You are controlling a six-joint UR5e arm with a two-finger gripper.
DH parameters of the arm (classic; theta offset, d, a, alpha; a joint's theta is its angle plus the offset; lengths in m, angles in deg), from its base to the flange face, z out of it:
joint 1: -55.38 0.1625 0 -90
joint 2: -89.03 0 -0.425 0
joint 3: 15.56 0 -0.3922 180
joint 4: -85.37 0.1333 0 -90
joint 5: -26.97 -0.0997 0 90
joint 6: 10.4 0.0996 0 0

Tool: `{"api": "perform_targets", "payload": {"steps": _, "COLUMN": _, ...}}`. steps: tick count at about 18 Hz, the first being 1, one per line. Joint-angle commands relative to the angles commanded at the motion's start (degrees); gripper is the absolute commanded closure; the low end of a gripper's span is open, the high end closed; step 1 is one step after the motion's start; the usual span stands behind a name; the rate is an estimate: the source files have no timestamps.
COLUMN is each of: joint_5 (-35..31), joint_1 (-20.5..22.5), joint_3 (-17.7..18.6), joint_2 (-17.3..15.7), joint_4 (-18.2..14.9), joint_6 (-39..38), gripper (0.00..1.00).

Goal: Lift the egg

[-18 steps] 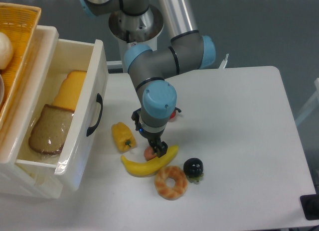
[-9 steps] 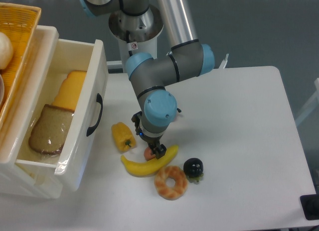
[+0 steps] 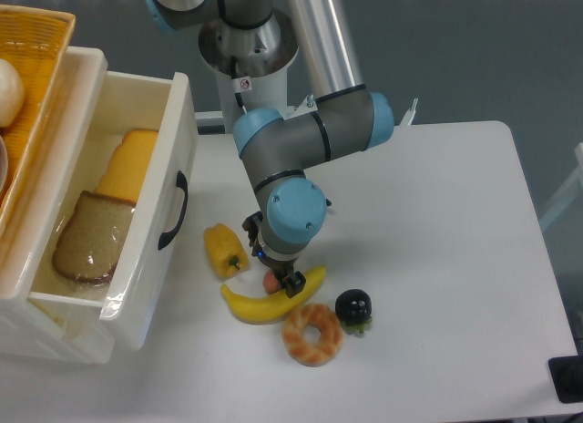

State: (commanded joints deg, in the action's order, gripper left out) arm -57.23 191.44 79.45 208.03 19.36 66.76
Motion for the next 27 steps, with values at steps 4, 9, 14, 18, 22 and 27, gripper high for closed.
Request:
{"api": "perform_targets", "payload": {"steps": 4, "joint_5": 0.0, "joint_1": 0.09, "joint_3": -0.53, "joint_2": 0.7, "joint_4": 0.09, "joint_6": 0.0, "gripper": 0.0}}
{"api": "perform_targets", "payload": {"steps": 9, "joint_5": -0.09, "joint_1": 0.09, "joint_3": -0.53, "joint_2": 0.97, "joint_4": 0.18, "joint_6": 0.0, "gripper": 0.0}}
{"api": "perform_targets", "payload": {"steps": 14, "joint_5": -0.09, "joint_1": 0.09, "joint_3": -0.53, "joint_2": 1.06, "joint_4": 0.35, "joint_6": 0.0, "gripper": 0.06}}
{"api": "perform_targets", "payload": {"steps": 18, "joint_5": 0.0, "joint_1": 0.09, "joint_3": -0.62, "joint_2": 1.15, "joint_4": 0.44, "joint_6": -0.09, "gripper": 0.31}}
{"api": "perform_targets", "payload": {"steps": 22, "joint_5": 0.0, "joint_1": 0.26, "joint_3": -0.79, "joint_2": 1.15, "joint_4": 0.44, "joint_6": -0.09, "gripper": 0.47}}
{"api": "perform_targets", "payload": {"steps": 27, "joint_5": 0.0, "joint_1": 0.26, "joint_3": -0.97, "joint_2": 1.15, "joint_4": 0.44, "joint_6": -0.09, "gripper": 0.65}}
